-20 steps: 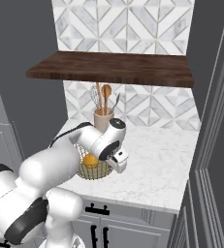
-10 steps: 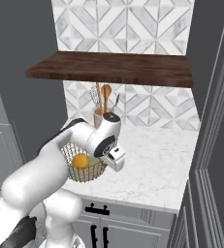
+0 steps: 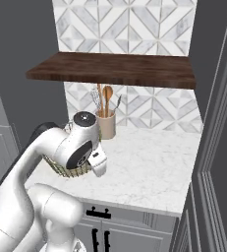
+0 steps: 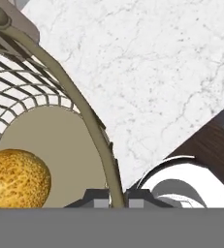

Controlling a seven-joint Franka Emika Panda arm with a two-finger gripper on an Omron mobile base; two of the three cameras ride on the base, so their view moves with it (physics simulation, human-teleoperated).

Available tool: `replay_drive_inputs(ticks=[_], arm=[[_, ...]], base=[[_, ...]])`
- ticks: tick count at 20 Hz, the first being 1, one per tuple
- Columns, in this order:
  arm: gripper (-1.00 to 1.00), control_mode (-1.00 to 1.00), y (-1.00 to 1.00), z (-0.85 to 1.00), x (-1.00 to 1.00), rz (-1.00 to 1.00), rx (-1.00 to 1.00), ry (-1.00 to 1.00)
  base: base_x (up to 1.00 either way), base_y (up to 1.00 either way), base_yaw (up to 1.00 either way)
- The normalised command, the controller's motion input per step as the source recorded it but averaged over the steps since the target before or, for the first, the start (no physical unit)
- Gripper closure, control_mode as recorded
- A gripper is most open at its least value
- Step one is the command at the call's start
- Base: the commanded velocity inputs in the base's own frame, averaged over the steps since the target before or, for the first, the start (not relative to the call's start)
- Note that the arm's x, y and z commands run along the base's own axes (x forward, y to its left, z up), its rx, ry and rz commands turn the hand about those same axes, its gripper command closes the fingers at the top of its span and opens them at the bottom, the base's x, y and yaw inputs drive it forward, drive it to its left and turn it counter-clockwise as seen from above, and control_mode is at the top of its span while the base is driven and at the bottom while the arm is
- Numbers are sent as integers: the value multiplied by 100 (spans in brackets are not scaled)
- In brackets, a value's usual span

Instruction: Open the cabinet, pick up the bread from the cabinet and place it in the basket. Then move the basket to the dining counter.

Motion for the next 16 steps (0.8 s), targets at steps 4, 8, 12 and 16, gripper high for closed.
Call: replay_drive_inputs(ticks=[4, 8, 12, 16], arm=[[100, -100, 17, 73, -43, -29, 0, -2], [100, -100, 0, 57, -35, -22, 1, 0], [100, -100, 0, 58, -54, -18, 1, -1], [100, 100, 0, 0, 0, 0, 0, 0]], base=[[0, 0, 0], [0, 0, 0], [0, 0, 0], [-67, -1, -7]])
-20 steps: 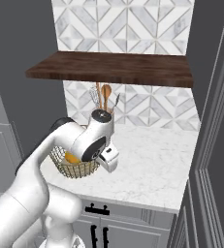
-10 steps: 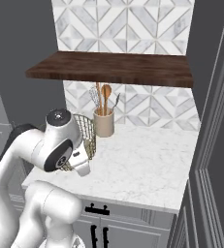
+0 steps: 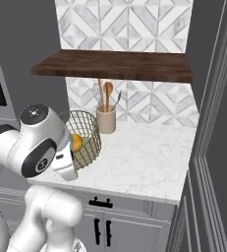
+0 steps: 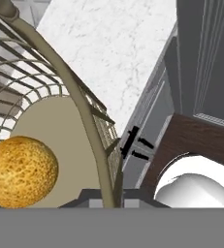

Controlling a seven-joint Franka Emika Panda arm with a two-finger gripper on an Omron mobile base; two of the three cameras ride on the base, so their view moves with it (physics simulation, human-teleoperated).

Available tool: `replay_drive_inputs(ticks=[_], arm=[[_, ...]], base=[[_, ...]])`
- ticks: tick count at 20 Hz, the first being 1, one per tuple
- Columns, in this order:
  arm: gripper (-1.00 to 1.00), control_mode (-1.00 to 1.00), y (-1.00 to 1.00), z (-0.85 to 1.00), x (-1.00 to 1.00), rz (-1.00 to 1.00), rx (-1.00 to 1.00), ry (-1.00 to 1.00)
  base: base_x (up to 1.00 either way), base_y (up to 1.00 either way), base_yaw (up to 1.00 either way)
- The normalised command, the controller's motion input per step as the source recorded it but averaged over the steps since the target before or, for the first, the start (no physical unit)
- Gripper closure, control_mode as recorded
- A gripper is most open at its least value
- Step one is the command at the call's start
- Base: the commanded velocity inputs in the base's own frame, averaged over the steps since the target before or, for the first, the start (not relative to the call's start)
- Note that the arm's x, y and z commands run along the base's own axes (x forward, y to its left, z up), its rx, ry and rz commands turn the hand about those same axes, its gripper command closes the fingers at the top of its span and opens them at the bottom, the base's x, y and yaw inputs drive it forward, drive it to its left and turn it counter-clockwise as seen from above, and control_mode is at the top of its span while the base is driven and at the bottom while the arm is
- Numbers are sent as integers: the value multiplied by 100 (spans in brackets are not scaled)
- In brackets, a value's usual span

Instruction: Open the cabinet, pick up the bread from the cabinet and place it in the basket. Then move the basket to the dining counter.

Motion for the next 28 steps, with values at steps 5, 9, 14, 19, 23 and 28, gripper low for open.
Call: replay_drive_inputs(ticks=[5, 9, 14, 19, 23, 28], arm=[[100, 100, 0, 0, 0, 0, 0, 0], [100, 100, 0, 0, 0, 0, 0, 0], [100, 100, 0, 0, 0, 0, 0, 0], [100, 100, 0, 0, 0, 0, 0, 0], [100, 100, 0, 0, 0, 0, 0, 0], [100, 100, 0, 0, 0, 0, 0, 0]], base=[[-73, 43, 20], [-1, 86, 66], [0, 14, 97], [0, 0, 100], [48, 34, 77], [100, 100, 13]])
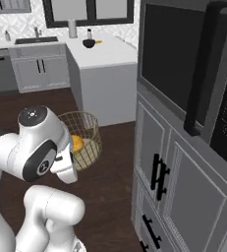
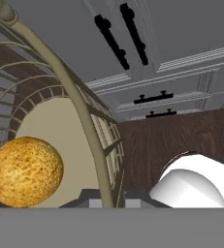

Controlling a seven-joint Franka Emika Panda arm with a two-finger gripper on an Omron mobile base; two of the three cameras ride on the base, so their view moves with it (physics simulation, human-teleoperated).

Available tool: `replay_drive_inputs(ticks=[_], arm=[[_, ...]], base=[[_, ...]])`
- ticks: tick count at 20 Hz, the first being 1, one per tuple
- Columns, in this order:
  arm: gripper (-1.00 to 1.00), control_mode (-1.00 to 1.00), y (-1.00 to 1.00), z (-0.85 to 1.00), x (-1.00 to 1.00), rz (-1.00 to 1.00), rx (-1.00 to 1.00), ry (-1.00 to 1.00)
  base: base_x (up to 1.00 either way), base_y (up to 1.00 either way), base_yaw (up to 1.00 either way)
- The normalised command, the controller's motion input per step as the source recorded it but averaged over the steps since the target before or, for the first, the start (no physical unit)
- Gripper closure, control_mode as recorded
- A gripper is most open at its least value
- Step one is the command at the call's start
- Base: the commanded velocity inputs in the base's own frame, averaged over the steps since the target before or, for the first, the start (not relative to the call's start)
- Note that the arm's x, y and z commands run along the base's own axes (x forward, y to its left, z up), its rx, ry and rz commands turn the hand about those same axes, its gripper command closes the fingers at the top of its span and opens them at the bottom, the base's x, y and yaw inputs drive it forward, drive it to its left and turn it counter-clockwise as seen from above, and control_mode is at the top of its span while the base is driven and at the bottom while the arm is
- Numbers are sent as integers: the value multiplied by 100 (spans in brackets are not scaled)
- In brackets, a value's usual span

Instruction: Open the cabinet, pick up the bread from the cabinet and place it in the basket. Then move the basket to the dining counter.

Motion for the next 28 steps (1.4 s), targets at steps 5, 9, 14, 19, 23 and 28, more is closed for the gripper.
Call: replay_drive_inputs(ticks=[5, 9, 14, 19, 23, 28], arm=[[100, 100, 0, 0, 0, 0, 0, 0], [100, 100, 0, 0, 0, 0, 0, 0], [100, 100, 0, 0, 0, 0, 0, 0], [100, 100, 0, 0, 0, 0, 0, 0], [100, 100, 0, 0, 0, 0, 0, 0], [100, 100, 0, 0, 0, 0, 0, 0]], base=[[100, 100, 0], [100, 100, 2], [100, 57, 7], [100, 44, 8], [100, 23, 12], [100, 0, 24]])
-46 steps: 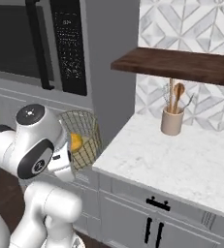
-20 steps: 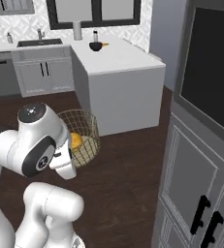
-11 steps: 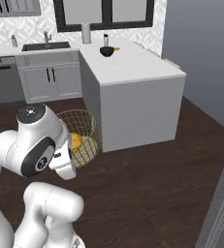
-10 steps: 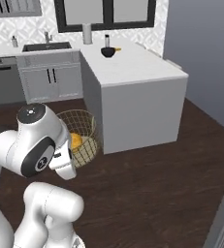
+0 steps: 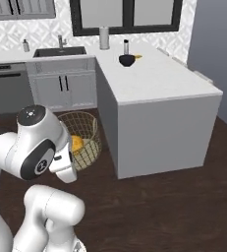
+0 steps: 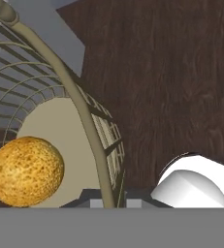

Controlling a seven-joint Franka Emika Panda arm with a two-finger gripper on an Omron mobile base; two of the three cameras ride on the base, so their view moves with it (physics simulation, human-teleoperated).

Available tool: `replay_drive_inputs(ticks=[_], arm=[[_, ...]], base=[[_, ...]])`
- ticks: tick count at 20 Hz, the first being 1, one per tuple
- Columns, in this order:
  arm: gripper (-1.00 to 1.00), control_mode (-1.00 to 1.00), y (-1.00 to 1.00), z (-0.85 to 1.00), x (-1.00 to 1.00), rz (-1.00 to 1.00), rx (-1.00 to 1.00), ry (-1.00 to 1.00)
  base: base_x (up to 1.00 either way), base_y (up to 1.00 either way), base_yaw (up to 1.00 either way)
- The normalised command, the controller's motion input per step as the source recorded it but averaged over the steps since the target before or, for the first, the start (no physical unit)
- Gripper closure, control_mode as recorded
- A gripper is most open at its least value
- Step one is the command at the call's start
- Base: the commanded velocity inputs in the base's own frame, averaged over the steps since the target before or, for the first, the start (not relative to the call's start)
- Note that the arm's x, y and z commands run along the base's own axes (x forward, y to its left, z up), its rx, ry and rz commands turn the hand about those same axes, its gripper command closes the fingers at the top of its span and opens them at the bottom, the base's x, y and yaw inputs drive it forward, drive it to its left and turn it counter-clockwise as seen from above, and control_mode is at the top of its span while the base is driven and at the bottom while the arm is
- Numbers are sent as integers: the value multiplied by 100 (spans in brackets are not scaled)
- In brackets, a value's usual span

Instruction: Open the cabinet, pick up the bread from the cabinet and place it in the basket. Then move the basket to the dining counter.

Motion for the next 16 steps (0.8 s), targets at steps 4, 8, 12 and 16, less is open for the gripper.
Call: replay_drive_inputs(ticks=[4, 8, 12, 16], arm=[[100, 100, 0, 0, 0, 0, 0, 0], [100, 100, 0, 0, 0, 0, 0, 0], [100, 100, 0, 0, 0, 0, 0, 0], [100, 100, 0, 0, 0, 0, 0, 0]], base=[[100, -16, 36], [100, -54, 36], [100, -100, 26], [100, -100, 25]])
